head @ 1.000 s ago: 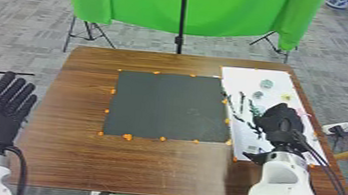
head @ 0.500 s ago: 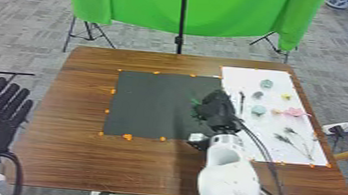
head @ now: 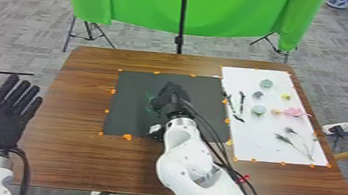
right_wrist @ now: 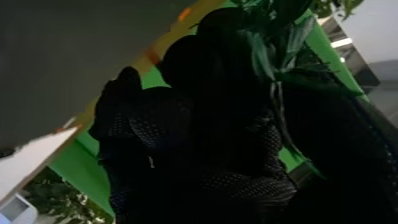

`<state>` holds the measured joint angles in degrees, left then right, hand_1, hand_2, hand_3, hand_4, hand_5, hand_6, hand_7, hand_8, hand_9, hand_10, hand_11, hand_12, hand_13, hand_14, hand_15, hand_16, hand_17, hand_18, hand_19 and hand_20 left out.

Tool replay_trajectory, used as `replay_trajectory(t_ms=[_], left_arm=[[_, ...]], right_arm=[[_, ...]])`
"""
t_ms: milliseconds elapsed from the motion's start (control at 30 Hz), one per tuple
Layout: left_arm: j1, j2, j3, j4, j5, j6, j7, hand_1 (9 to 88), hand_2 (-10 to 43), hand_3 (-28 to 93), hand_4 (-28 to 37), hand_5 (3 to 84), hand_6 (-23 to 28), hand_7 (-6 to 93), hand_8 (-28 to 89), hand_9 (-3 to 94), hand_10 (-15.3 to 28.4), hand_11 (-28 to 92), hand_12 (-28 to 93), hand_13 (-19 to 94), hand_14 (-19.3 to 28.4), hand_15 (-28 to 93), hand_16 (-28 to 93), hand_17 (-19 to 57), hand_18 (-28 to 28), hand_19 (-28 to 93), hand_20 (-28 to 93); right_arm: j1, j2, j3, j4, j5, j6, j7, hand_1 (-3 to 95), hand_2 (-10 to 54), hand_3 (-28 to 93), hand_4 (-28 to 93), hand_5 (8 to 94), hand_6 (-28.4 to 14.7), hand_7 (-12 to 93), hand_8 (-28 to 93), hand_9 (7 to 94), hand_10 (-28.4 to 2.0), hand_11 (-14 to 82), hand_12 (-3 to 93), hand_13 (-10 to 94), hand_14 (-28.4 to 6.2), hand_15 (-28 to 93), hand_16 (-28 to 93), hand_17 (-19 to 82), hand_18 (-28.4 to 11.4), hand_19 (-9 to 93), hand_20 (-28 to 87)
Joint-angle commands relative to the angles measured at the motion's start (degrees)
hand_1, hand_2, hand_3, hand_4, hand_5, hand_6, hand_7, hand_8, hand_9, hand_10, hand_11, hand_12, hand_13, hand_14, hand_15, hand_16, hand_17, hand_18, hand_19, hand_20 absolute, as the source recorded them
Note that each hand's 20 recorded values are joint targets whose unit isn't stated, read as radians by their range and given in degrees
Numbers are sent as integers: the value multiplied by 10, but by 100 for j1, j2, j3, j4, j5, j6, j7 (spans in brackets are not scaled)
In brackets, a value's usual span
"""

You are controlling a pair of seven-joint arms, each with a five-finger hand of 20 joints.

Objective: Arrange flowers

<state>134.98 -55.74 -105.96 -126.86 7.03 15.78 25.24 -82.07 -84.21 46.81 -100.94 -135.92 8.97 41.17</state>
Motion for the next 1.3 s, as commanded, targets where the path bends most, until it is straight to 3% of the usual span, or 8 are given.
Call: replay_trajectory(t_ms=[33, 333, 433, 600, 733, 767, 1067, 1300], left_arm=[[-224, 133, 199, 106, 30, 79, -314, 244, 132, 722, -283, 416, 78, 95, -97, 363, 136, 147, 91, 288, 132, 173, -15, -63, 134, 290, 106], [-220, 187, 265, 119, -69, 169, -265, 250, 136, 726, -283, 419, 79, 98, -97, 366, 136, 149, 93, 292, 132, 178, -16, -63, 134, 290, 108], [-230, 122, 259, 134, -51, 118, -217, 250, 136, 727, -283, 420, 80, 99, -98, 366, 136, 152, 93, 293, 132, 182, -16, -63, 134, 292, 109], [-38, -82, 181, 102, -122, -53, 63, 250, 135, 727, -283, 421, 80, 100, -99, 366, 137, 153, 92, 293, 133, 185, -18, -63, 134, 293, 109], [117, -203, 29, 43, -77, -13, 14, 251, 135, 726, -283, 421, 80, 100, -98, 367, 137, 155, 92, 293, 133, 186, -20, -63, 134, 293, 109], [165, -148, 42, 34, -148, -7, 129, 251, 135, 726, -283, 421, 80, 100, -98, 367, 137, 155, 92, 293, 133, 186, -20, -63, 134, 293, 109], [12, -117, 77, 58, -83, 83, -137, 250, 134, 727, -283, 422, 80, 100, -98, 367, 137, 157, 92, 293, 133, 187, -21, -63, 134, 294, 109], [-265, -12, 254, 106, -48, 147, -259, 250, 135, 726, -283, 422, 82, 100, -98, 367, 138, 158, 93, 293, 133, 189, -20, -62, 134, 294, 109]], right_arm=[[-86, -430, -96, 391, -231, -141, 209, 493, -95, 782, -180, 800, -46, 358, 173, 795, -152, 393, 480, 686, -163, 766, 322, 325, -284, 854, 384], [-282, -521, -100, 318, -106, -31, 141, 412, -95, 780, -213, 770, -59, 205, 51, 765, -177, 468, 305, 684, -163, 767, 316, 331, -284, 882, 389], [-291, -464, -100, 226, -9, 4, 119, 369, -95, 817, -210, 741, -58, 158, -91, 757, -181, 473, 294, 682, -164, 769, 319, 333, -284, 881, 397], [-355, 75, -74, -258, 26, -135, -228, 339, -95, 819, -212, 704, -71, 122, -107, 752, -187, 452, 282, 675, -166, 771, 318, 331, -284, 882, 398], [-690, 573, 197, -848, -115, -785, -369, 280, -4, 806, -204, 705, -76, 115, -100, 749, -196, 437, 275, 668, -170, 773, 317, 325, -284, 881, 397], [-746, 640, 259, -953, -79, -899, -390, 274, 9, 805, -203, 710, -76, 115, -99, 750, -197, 436, 275, 668, -171, 774, 317, 324, -284, 881, 398], [-792, 651, 310, -1029, -123, -2214, -934, 249, 86, 792, -185, 783, -70, 126, -103, 694, -223, 195, 190, 548, -210, 715, 290, 277, -281, 853, 371], [-632, 519, 439, -600, -553, -3143, -2289, 256, 108, 794, -198, 823, -77, 111, -124, 570, -174, 66, 110, 401, -203, 642, 225, 217, -234, 837, 409]])
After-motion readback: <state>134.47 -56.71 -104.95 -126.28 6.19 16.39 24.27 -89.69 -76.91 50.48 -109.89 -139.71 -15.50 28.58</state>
